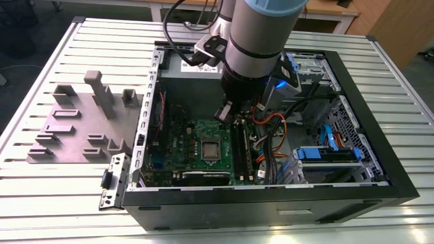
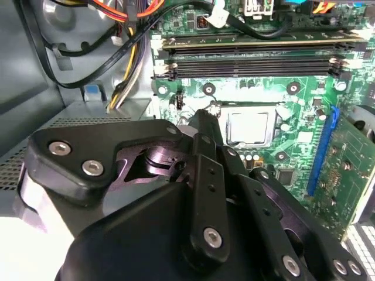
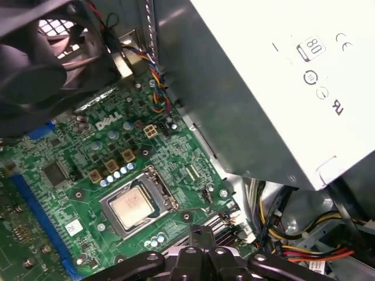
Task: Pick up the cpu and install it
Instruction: 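Install the first cpu locking lever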
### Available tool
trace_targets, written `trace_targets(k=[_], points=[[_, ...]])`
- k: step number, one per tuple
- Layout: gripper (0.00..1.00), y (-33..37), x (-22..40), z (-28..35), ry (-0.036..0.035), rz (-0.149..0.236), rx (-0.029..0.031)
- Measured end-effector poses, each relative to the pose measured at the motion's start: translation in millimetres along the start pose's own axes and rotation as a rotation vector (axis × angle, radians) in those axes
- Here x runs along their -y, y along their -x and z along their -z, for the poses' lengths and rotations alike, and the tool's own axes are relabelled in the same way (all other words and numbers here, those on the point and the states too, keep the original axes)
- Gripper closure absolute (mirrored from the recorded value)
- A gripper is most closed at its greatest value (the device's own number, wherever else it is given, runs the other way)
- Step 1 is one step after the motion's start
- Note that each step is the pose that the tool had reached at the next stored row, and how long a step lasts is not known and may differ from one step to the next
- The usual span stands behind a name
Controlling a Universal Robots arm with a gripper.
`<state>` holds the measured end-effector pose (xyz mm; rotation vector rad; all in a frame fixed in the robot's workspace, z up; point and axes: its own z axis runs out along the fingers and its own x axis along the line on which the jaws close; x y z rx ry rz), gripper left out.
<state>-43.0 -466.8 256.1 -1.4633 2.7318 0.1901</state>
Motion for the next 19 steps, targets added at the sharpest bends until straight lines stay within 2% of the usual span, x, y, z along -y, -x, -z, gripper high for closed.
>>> trace_targets(k=[1, 3, 4, 5, 9, 19], points=[[0.89, 0.2, 0.5, -0.3, 0.0032, 0.0, 0.0048], [0.89, 0.8, 1.4, -1.2, 0.0155, 0.001, 0.0234], [0.89, 1.0, 1.8, -1.7, 0.0191, 0.001, 0.0288], [0.89, 1.2, 2.0, -2.4, 0.02, 0.001, 0.0304], [0.89, 2.2, 2.3, -5.0, 0.0203, 0.001, 0.0304], [0.89, 9.5, -1.8, -10.5, 0.0214, 0.001, 0.0322]])
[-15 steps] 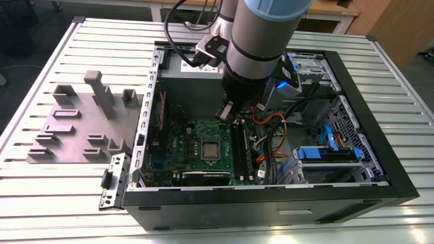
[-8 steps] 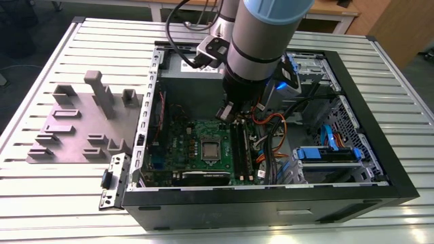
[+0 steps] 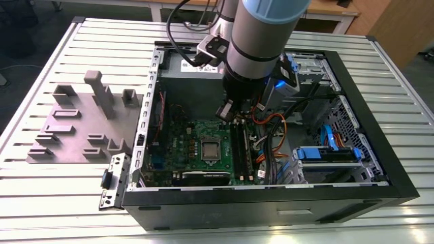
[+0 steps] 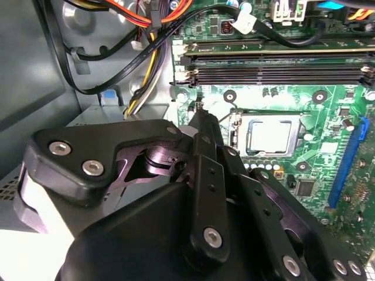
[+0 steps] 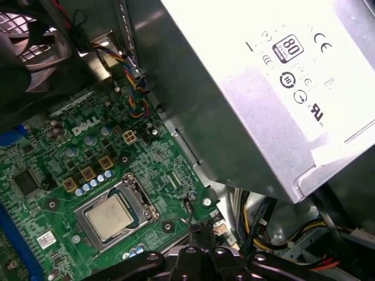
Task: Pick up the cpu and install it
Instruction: 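Install the first cpu locking lever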
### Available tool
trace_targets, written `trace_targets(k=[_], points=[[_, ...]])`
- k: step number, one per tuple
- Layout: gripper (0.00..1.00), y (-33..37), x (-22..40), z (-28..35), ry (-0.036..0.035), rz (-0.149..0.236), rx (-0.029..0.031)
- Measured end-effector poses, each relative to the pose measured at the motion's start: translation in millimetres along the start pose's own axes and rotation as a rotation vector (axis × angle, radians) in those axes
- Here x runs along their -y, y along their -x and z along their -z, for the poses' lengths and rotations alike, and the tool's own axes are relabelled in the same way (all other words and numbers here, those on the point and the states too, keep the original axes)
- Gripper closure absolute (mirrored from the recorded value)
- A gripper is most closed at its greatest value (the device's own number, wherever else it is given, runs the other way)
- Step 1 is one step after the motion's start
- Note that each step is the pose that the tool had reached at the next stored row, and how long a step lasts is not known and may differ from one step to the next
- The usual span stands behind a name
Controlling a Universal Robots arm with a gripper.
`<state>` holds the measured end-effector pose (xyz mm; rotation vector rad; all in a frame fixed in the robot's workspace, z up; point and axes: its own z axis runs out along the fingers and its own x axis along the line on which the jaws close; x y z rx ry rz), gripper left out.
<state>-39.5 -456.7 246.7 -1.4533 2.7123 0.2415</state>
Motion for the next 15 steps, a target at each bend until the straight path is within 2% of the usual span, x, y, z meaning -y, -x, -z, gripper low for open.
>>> trace_targets(k=[15], points=[[0.89, 1.8, -1.9, -5.3, 0.0016, 0.0, 0.0022]])
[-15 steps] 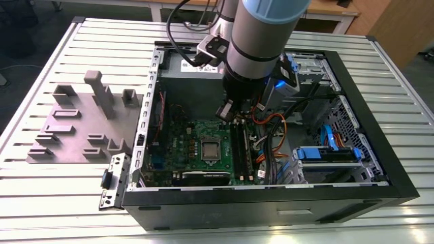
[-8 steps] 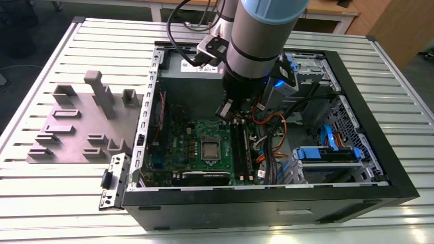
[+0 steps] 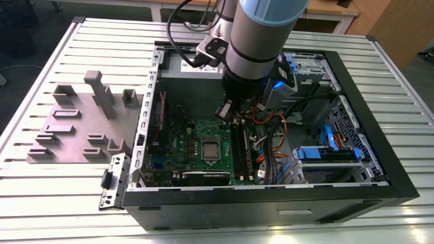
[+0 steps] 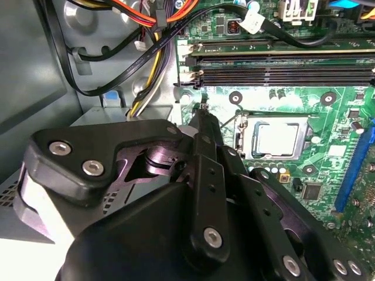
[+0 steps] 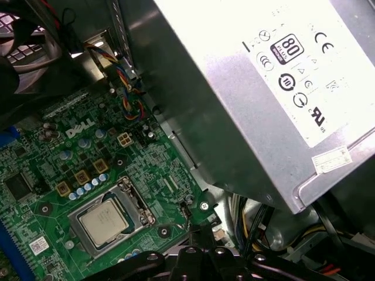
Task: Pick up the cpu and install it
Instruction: 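Install the first cpu locking lever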
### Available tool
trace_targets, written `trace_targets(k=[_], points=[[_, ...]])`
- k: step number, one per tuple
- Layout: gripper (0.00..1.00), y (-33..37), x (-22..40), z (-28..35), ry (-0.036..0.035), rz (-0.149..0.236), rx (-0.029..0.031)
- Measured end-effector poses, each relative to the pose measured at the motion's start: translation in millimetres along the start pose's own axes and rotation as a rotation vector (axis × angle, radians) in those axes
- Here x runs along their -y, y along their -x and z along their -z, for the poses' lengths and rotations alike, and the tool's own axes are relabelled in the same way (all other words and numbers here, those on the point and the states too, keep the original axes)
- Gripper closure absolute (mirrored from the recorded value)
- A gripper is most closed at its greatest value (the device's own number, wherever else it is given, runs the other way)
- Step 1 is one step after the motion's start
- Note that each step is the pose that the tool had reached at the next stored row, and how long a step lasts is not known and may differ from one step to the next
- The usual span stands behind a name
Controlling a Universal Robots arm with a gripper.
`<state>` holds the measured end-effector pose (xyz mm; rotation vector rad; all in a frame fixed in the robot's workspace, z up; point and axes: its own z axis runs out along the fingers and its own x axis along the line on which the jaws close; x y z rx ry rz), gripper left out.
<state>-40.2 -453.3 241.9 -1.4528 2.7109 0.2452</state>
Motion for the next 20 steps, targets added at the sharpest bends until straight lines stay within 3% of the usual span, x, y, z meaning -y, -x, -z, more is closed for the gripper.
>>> trace_targets(k=[6, 20], points=[[0.89, 0.4, -0.2, -2.0, 0.0014, 0.0, 0.0022], [0.89, -0.5, -0.8, -3.6, 0.0039, 0.019, 0.0002]])
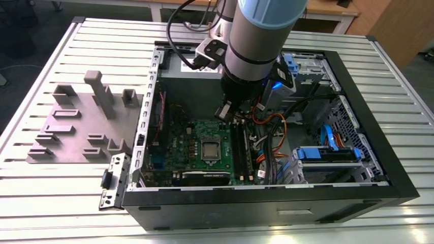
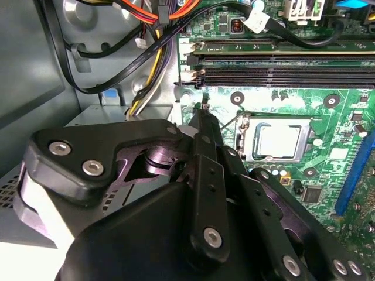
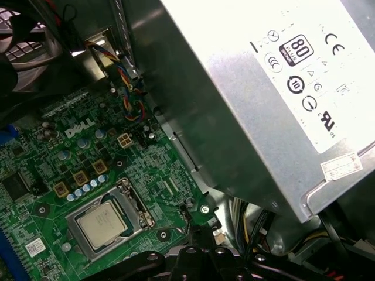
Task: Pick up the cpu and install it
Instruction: 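Install the first cpu locking lever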
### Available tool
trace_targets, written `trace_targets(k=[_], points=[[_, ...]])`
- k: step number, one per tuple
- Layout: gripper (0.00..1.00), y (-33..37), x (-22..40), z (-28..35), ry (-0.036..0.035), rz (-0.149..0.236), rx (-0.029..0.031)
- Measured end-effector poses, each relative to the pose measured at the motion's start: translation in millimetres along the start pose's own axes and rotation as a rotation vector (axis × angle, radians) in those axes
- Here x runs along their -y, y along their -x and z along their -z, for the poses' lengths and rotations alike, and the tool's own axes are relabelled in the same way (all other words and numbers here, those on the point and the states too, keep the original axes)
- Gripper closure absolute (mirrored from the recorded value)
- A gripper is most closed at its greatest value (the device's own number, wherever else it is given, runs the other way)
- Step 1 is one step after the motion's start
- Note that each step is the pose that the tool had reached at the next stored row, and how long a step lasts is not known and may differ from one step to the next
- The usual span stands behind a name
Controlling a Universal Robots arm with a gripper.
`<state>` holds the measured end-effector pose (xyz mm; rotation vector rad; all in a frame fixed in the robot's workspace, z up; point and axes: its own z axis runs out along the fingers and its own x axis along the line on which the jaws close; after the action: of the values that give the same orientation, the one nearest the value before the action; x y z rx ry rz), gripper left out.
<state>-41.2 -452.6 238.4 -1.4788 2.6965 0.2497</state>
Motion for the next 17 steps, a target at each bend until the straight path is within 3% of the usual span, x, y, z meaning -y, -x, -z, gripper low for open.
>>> trace_targets(k=[8, 15, 17], points=[[0.89, -0.8, -0.4, 0.1, -0.0011, 0.005, -0.0036], [0.89, -0.9, -1.3, 2.5, -0.0094, 0.006, -0.0169], [0.89, -1.1, -1.8, 3.0, -0.0134, 0.006, -0.0233]])
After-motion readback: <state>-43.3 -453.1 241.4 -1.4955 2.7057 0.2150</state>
